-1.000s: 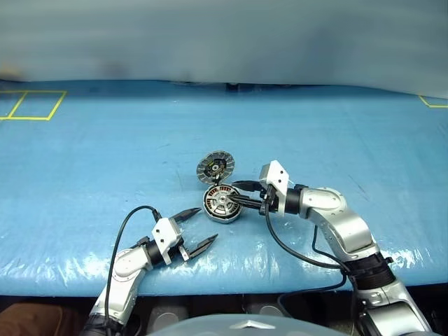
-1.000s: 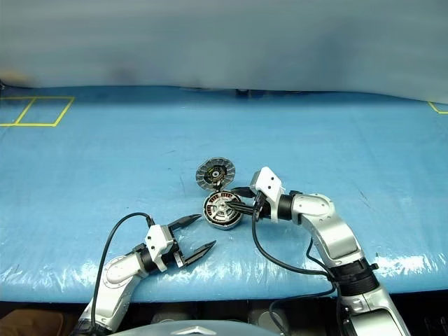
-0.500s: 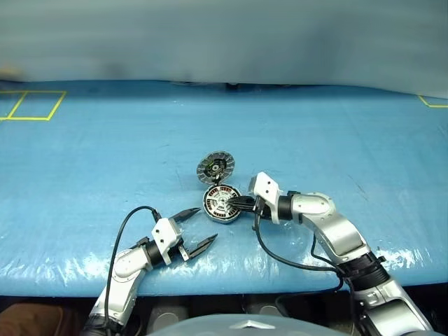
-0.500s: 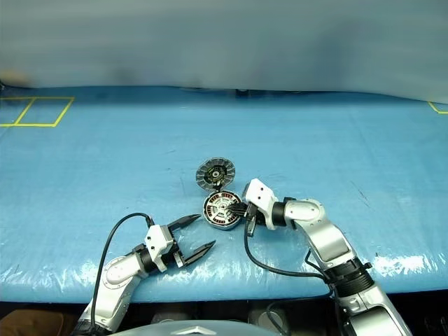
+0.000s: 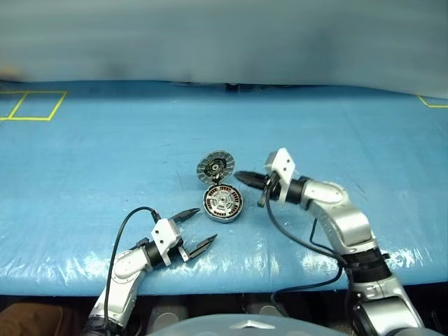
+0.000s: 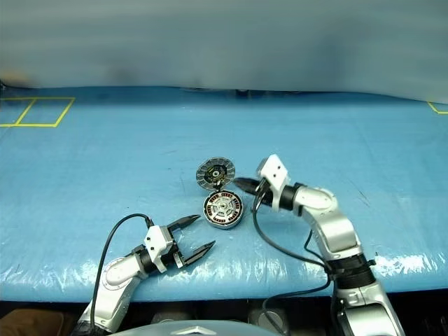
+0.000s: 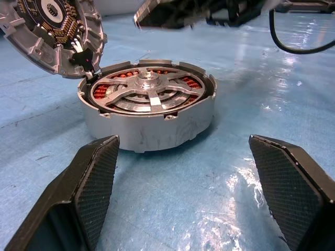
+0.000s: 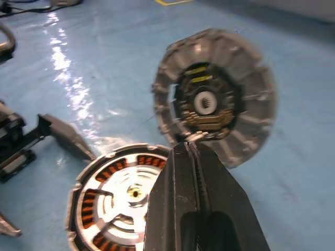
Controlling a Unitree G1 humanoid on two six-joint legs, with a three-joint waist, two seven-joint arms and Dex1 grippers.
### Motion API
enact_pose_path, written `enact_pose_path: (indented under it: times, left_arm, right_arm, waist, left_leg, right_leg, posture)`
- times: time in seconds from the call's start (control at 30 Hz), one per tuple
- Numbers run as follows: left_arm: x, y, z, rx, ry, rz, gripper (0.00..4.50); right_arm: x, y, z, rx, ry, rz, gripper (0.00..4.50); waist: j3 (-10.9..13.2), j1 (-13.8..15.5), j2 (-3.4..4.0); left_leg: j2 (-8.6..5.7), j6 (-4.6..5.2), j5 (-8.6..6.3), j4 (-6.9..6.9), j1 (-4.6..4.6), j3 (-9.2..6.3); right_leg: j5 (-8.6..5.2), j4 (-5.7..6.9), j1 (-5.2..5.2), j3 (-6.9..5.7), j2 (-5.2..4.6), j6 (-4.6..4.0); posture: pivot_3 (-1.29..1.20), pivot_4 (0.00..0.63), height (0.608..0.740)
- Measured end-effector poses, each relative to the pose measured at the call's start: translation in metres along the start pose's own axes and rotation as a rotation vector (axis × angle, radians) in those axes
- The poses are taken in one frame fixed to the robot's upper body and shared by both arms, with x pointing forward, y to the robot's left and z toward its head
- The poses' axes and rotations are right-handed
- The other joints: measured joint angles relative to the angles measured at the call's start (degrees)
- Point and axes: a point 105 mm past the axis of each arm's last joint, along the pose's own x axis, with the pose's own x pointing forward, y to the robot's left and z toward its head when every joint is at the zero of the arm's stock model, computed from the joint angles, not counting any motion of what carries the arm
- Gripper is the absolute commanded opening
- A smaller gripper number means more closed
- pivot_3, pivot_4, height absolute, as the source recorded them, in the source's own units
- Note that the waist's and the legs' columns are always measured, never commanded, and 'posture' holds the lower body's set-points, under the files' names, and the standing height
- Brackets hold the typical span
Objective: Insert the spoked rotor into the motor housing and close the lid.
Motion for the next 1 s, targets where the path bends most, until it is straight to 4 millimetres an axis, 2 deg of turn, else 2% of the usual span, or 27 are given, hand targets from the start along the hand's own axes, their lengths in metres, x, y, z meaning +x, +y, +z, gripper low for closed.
enact_pose_path:
  times: [0.07, 0.13, 0.2, 0.3, 0.5, 0.57, 0.67, 0.8, 0.9, 1.0]
  left_arm:
    - [-0.001, 0.0, 0.0, 0.0, 0.0, 0.002, 4.2]
    - [-0.001, 0.0, 0.0, 0.002, -0.003, 0.006, 4.2]
    - [-0.002, 0.0, 0.0, 0.004, -0.005, 0.008, 4.2]
    - [-0.003, 0.002, 0.001, 0.004, -0.007, 0.017, 4.2]
    - [-0.007, 0.004, 0.001, 0.001, -0.014, 0.035, 4.2]
    - [-0.008, 0.005, 0.001, 0.002, -0.013, 0.042, 4.2]
    - [-0.011, 0.005, 0.001, 0.009, -0.015, 0.051, 4.2]
    - [-0.013, 0.007, 0.001, 0.011, -0.013, 0.067, 4.2]
    - [-0.015, 0.007, 0.001, 0.015, -0.016, 0.078, 4.2]
    - [-0.016, 0.008, 0.0, 0.016, -0.014, 0.082, 4.2]
  right_arm:
    - [-0.005, -0.024, 0.004, -0.056, 0.027, -0.091, 0.02]
    - [-0.006, -0.042, -0.002, -0.068, 0.064, -0.167, 0.02]
    - [-0.003, -0.05, -0.01, -0.047, 0.076, -0.195, 0.02]
    - [0.018, -0.053, -0.007, 0.023, 0.028, -0.152, 0.02]
    - [0.068, -0.036, 0.036, 0.042, -0.104, 0.097, 0.02]
    - [0.074, -0.029, 0.04, 0.039, -0.103, 0.169, 0.02]
    - [0.073, -0.016, 0.037, 0.031, -0.083, 0.286, 0.02]
    - [0.059, 0.0, 0.033, -0.049, -0.007, 0.435, 0.02]
    - [0.045, 0.01, 0.005, -0.063, 0.108, 0.488, 0.02]
    - [0.033, 0.016, -0.012, -0.06, 0.173, 0.506, 0.02]
  waist:
    - [0.0, 0.0, 0.0]
    - [0.0, -0.1, 0.0]
    - [0.0, -0.1, 0.0]
    - [0.1, -0.7, 0.09]
    - [0.1, -0.8, 0.17]
    - [0.1, -0.4, 0.17]
    - [0.1, -0.1, 0.19]
    - [0.1, -0.1, 0.2]
    - [0.1, 0.0, 0.2]
    - [0.1, -0.1, 0.24]
  left_leg:
    - [0.0, 0.0, 0.0, -0.03, 0.01, 0.0]
    - [0.02, 0.0, 0.0, -0.07, 0.01, 0.0]
    - [0.03, 0.0, 0.0, -0.13, 0.0, -0.01]
    - [0.05, 0.01, 0.0, -0.13, 0.0, 0.05]
    - [0.07, 0.01, 0.0, -0.15, -0.01, 0.0]
    - [0.05, 0.01, 0.0, -0.16, -0.05, -0.07]
    - [0.03, 0.01, -0.06, -0.17, -0.08, -0.03]
    - [0.04, 0.01, -0.09, -0.19, -0.08, -0.06]
    - [0.04, 0.0, -0.09, -0.18, -0.07, -0.07]
    - [0.04, 0.0, -0.09, -0.17, -0.08, -0.03]
  right_leg:
    - [0.05, 0.0, -0.01, -0.01, 0.01, -0.1]
    - [0.04, 0.02, -0.05, -0.01, 0.04, -0.14]
    - [0.03, 0.02, -0.07, -0.01, 0.06, -0.17]
    - [0.04, 0.02, -0.1, 0.02, 0.06, -0.18]
    - [0.04, 0.03, -0.1, -0.02, 0.06, -0.19]
    - [0.04, 0.02, -0.1, -0.11, 0.02, -0.19]
    - [0.03, 0.0, -0.13, -0.13, -0.06, -0.2]
    - [-0.01, 0.0, -0.13, -0.21, -0.08, -0.25]
    - [-0.02, 0.02, -0.14, -0.22, -0.07, -0.27]
    - [-0.03, 0.02, -0.16, -0.19, -0.06, -0.27]
  posture:
    - [0.0, 0.15, 0.74]
    - [0.0, 0.15, 0.74]
    - [0.0, 0.15, 0.74]
    - [0.0, 0.15, 0.74]
    - [0.0, 0.15, 0.74]
    - [0.0, 0.15, 0.74]
    - [0.0, 0.15, 0.74]
    - [0.0, 0.15, 0.74]
    - [0.0, 0.15, 0.74]
    - [0.0, 0.15, 0.74]
